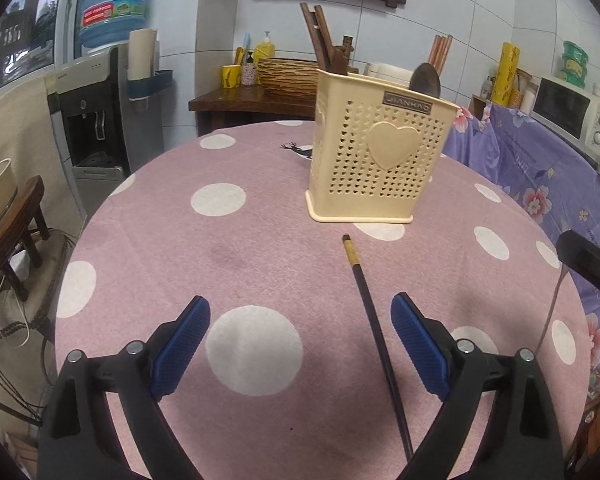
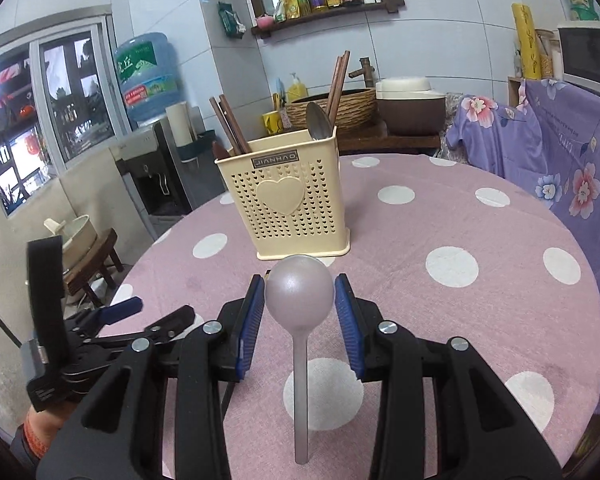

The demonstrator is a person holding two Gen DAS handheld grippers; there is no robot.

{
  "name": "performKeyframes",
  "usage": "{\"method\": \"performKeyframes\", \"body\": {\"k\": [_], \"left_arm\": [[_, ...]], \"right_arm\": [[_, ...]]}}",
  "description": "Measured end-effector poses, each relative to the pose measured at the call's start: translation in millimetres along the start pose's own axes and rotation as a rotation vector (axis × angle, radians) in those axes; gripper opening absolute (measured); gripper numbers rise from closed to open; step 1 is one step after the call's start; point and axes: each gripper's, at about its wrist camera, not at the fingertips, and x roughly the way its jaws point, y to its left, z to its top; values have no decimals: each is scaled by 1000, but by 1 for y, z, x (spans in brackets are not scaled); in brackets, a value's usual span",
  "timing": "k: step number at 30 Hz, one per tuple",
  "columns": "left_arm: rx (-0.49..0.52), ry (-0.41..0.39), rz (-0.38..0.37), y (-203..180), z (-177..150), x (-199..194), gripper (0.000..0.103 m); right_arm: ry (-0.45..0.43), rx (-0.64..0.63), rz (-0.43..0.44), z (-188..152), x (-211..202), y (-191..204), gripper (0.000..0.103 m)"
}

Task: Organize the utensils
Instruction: 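Close the right tool on a clear plastic spoon while the left tool grasps a black gold-tipped chopstick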

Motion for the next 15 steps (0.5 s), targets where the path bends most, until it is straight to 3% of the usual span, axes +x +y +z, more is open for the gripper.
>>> {"method": "performKeyframes", "body": {"k": [5, 12, 15], "left_arm": [[4, 78, -46, -10, 8, 21, 59], [46, 162, -80, -41, 23, 58, 43], [42, 200, -59, -50, 24, 75, 27]], "right_arm": [[-20, 19, 9, -1, -6, -4, 37], [-56, 18, 1, 2, -18, -6, 37], [-59, 24, 6, 2, -21, -7, 37]]}}
